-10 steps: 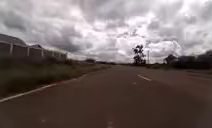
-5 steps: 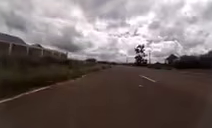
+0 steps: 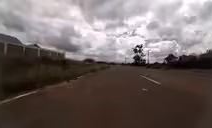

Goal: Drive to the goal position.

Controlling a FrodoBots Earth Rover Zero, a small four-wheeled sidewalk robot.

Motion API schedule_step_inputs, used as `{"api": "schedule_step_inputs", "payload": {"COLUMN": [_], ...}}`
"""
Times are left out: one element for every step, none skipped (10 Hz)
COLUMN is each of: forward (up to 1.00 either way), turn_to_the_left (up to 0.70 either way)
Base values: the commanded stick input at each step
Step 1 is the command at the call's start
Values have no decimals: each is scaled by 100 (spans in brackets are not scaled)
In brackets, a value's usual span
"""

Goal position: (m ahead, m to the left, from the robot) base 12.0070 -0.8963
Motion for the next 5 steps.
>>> {"api": "schedule_step_inputs", "payload": {"forward": [100,100,100,100,100], "turn_to_the_left": [0,0,0,0,0]}}
